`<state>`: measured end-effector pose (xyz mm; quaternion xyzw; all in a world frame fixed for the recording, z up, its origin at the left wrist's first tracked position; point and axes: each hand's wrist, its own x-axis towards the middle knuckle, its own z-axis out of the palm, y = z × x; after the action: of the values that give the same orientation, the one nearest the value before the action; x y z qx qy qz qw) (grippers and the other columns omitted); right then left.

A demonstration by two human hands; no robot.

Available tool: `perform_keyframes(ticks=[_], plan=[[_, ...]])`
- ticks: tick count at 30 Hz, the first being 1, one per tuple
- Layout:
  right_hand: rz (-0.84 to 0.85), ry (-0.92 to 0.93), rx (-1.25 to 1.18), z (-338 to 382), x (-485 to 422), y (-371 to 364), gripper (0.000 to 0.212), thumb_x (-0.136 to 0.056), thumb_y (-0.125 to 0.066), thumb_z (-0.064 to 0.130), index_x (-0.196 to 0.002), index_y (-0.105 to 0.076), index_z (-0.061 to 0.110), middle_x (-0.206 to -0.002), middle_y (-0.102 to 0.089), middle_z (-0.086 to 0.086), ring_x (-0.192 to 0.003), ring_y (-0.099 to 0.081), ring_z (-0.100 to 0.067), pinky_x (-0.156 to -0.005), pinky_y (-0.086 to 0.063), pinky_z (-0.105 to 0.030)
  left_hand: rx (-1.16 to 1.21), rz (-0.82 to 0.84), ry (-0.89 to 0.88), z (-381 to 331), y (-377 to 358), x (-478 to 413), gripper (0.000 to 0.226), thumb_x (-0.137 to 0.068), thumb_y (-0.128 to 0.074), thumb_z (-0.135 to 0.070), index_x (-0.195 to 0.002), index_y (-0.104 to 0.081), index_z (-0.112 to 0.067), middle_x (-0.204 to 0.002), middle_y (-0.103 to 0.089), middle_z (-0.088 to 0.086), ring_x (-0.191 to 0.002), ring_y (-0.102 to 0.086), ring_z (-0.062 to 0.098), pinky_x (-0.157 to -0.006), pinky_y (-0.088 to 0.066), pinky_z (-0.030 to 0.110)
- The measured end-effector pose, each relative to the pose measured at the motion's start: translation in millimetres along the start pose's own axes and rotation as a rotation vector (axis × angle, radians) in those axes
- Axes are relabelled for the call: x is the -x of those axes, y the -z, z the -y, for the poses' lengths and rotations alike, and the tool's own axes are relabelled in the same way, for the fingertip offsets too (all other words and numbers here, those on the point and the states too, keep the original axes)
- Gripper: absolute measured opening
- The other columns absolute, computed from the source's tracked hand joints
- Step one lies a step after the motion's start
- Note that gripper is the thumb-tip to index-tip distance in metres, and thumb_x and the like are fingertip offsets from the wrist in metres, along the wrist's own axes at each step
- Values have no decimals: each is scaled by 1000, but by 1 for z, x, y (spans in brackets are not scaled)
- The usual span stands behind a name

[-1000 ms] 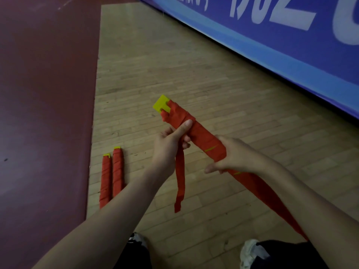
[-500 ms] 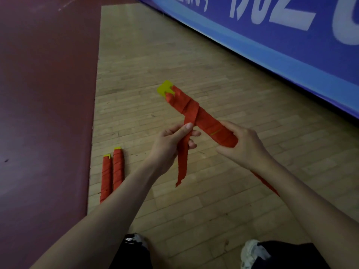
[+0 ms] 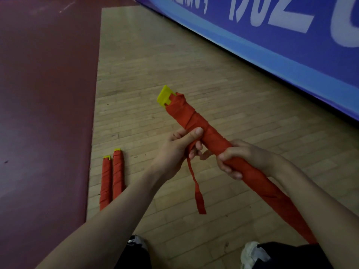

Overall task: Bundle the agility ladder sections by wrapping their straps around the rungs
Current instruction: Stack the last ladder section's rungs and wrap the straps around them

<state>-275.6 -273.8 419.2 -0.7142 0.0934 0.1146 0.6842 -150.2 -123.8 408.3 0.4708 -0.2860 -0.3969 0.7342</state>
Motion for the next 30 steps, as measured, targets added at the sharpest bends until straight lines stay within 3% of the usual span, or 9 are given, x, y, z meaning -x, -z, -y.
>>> perform_keyframes(ticks=[2,6,8,11,13,15,21,24,30], plan=[[-24,-27,13,2,0,-1,21,-82,-58,27,-86,-75,15,-61,-56,-10,-43,-51,-18,-46,-42,-24,-9,-58,0,0,-4,0,16,-84,-60,-22,-76,-63,-8,-56,-58,1,-39,-42,7,-53,-46,21],[-129,-82,191,0,-3,1,32,-80,-76,17,-100,-65,-5,-65,-62,-13,-57,-63,-26,-56,-52,-30,11,-204,18,-3,-8,-2,18,-92,-59,-18,-78,-63,-8,-52,-55,-1,-40,-40,7,-51,-43,19],[-208,-82,317,-2,-3,1,32,-73,-82,15,-98,-65,5,-66,-66,-11,-60,-67,-27,-60,-54,-32,47,-307,23,-5,-4,-5,20,-92,-60,-18,-75,-61,-8,-50,-53,-2,-39,-39,6,-50,-43,18],[-411,-55,651,-4,-5,1,54,-64,-87,32,-109,-57,27,-79,-71,3,-58,-70,-13,-63,-57,-31,115,-425,20,-8,5,-9,18,-90,-64,-19,-75,-63,-10,-53,-54,-1,-41,-40,6,-54,-44,20],[-572,-4,951,-5,-6,-4,54,-67,-80,44,-111,-49,36,-81,-67,12,-62,-68,-10,-63,-52,-28,101,-439,9,-9,10,-10,17,-91,-64,-20,-78,-64,-9,-55,-55,-1,-43,-42,7,-56,-46,20],[-665,81,1056,-7,-9,-8,52,-70,-72,43,-116,-47,40,-77,-62,13,-73,-64,-14,-63,-46,-27,63,-410,-1,-10,14,-10,17,-91,-63,-21,-81,-65,-7,-58,-57,0,-45,-45,7,-59,-49,21],[-637,93,838,-8,-6,1,47,-64,-70,40,-108,-56,45,-65,-59,13,-52,-57,-3,-55,-50,-25,67,-203,64,-16,21,-8,13,-94,-56,-15,-93,-65,-5,-74,-67,2,-51,-54,7,-63,-53,23],[-570,61,619,-4,-6,4,28,-67,-73,30,-94,-66,29,-60,-58,13,-46,-51,1,-45,-40,-15,31,-137,58,-17,18,-5,12,-93,-54,-11,-92,-65,-5,-77,-69,2,-51,-56,6,-64,-54,23],[-288,17,310,4,2,8,18,-81,-67,15,-98,-66,11,-46,-48,13,-42,-38,-6,-42,-32,-24,17,-98,8,-15,16,-2,15,-82,-59,-14,-91,-64,-2,-78,-72,3,-50,-57,6,-63,-52,22]])
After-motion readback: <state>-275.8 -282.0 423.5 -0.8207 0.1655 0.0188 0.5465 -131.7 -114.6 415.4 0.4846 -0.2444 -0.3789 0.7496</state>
